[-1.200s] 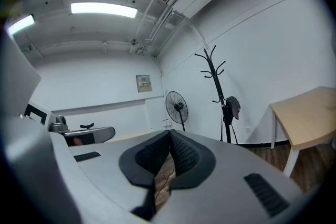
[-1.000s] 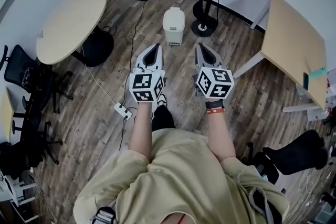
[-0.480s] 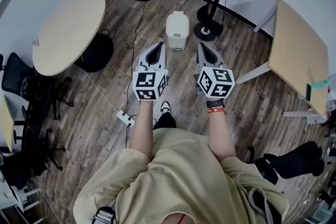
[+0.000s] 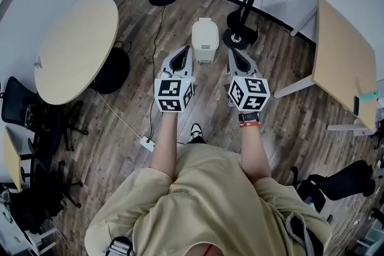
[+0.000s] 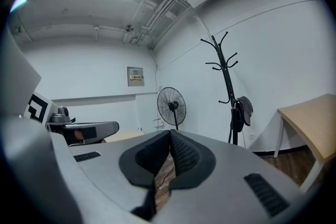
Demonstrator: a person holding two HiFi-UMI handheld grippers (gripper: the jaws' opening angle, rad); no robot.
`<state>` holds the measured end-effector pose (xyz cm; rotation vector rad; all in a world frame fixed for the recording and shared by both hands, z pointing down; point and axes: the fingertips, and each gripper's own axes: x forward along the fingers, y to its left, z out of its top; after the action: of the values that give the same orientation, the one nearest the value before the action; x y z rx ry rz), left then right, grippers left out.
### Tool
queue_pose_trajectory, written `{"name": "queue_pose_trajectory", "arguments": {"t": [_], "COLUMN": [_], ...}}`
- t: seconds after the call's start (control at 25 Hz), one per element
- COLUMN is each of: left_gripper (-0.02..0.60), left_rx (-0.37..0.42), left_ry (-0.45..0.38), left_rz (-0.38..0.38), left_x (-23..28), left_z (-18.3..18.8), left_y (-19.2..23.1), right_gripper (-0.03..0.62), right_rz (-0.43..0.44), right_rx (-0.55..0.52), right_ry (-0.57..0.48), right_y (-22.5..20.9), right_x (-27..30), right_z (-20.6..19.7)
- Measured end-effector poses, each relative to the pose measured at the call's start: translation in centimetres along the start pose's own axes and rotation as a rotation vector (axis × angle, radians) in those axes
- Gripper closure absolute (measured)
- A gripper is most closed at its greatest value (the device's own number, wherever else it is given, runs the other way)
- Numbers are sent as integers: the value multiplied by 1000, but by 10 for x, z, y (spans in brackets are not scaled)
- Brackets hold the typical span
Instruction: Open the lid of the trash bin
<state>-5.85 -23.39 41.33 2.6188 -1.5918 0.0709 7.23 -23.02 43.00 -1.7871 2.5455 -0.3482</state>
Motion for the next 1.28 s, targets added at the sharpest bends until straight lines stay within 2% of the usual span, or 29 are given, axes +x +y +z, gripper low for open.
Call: {"name": "queue_pose_trajectory", "arguments": {"t": [0.2, 0.32, 0.64, 0.88, 1.28], "left_gripper": [560, 560, 560, 560, 560], "left_rx": [31, 44, 5, -17, -77], "left_ry": [-14, -16, 17, 41, 136], "left_rz": [-74, -90, -75, -47, -29], "left_x": [13, 17, 10, 2, -34], "left_z": [8, 8, -8, -19, -48], "left_y": [-14, -12, -20, -23, -40], "right_gripper": [579, 579, 579, 578, 579], "right_rz": [-26, -27, -41, 11, 26], "right_rx": [26, 32, 3, -9, 28], "right_ry": [-12, -22, 36, 82, 202], "right_y": [-7, -7, -13, -6, 8], "right_x": [1, 2, -8, -8, -38], "right_z": [0, 3, -12, -17, -54]}}
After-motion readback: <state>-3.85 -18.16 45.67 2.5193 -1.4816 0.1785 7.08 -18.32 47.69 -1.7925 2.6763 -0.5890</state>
